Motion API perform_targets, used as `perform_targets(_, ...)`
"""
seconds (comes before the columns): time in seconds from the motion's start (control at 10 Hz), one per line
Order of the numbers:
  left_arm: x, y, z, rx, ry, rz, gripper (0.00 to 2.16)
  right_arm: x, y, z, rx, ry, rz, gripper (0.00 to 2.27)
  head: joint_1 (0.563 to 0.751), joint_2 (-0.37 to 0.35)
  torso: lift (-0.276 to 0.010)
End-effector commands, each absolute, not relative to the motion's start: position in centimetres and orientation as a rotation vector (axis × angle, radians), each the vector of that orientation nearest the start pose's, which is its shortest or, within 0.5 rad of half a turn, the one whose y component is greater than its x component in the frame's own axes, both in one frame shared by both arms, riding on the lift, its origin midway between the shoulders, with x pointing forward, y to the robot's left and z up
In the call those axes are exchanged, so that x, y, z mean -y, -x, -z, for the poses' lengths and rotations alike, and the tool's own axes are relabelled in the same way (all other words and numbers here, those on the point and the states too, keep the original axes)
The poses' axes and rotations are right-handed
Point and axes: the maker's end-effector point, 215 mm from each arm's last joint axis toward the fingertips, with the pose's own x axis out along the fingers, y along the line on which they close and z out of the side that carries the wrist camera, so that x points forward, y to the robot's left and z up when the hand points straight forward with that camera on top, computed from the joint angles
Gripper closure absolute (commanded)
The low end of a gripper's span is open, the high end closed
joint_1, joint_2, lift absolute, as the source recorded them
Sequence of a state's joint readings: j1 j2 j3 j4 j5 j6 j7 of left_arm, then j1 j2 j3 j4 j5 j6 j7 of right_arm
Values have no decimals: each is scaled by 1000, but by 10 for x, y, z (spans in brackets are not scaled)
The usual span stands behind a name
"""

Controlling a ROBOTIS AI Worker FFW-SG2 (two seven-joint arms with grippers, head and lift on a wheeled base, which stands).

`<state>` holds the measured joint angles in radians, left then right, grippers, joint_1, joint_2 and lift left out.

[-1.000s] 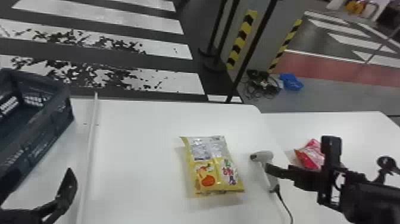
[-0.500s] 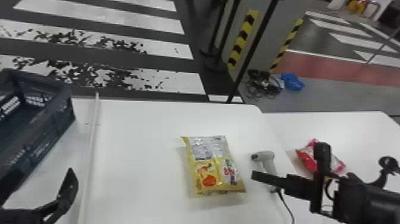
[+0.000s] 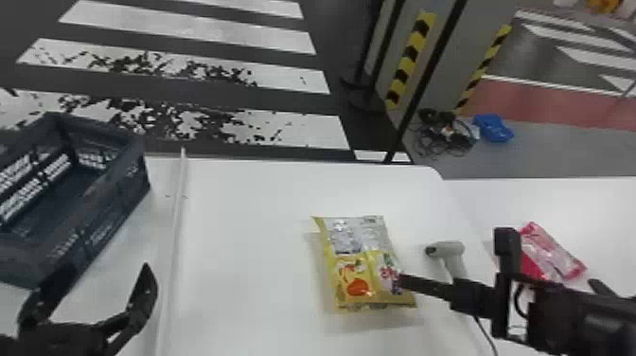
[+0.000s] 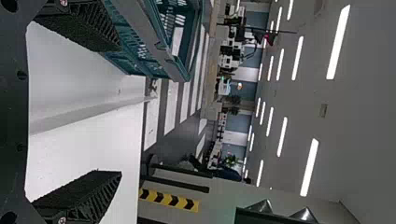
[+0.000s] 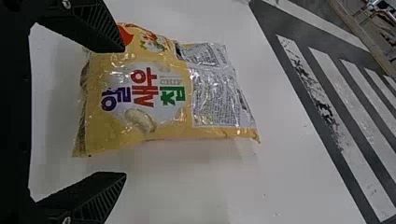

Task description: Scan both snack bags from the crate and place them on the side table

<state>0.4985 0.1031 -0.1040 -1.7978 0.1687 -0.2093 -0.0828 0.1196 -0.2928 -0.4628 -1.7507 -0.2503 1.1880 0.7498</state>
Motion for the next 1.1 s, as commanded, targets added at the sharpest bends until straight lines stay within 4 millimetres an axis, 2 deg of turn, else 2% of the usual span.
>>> perform_targets(0.0,-177,-422,411,-73,122,181,46,365,-415,501,-888,-476,-294,53,695,-259,-95)
perform_targets(0.6,-177,-422,413,-78,122,180,46,356,-414,523,-938,-498,-311,60,695,-242,-95)
perform_targets(0.7,-178,-422,413,-76,122,180,46,356,-415,524,-944,-500,-321,326,695,-240,-95)
perform_targets(0.8,-178,-421,414,-75,121,179,46,356,-415,524,-952,-494,-336,1008,695,-237,-95)
perform_targets(0.9,-178,-421,413,-71,121,179,46,355,-413,530,-972,-468,-332,2128,695,-234,-95)
perform_targets(1.0,-178,-421,413,-71,121,179,46,356,-412,532,-982,-450,-329,2263,695,-234,-95)
